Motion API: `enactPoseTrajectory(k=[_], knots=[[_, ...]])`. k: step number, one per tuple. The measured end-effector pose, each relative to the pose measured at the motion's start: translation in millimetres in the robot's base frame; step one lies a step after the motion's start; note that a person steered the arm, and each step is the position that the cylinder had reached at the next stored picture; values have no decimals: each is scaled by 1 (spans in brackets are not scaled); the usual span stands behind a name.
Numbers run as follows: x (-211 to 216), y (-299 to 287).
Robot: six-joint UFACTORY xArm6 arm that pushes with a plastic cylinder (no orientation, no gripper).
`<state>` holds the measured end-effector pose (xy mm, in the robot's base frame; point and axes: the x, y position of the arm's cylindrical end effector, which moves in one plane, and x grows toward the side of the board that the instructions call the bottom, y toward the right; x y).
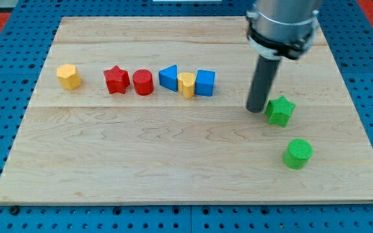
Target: Move the heart along with cube slightly towards right
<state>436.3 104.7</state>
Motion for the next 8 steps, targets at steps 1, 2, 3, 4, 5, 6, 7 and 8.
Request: enactPoseTrajectory(k=[1,2,3,4,5,6,7,8], knots=[[2,43],[11,31],[-20,7],[-27,-22],[2,-92],[11,-147],[-16,-174],[-40,-165]])
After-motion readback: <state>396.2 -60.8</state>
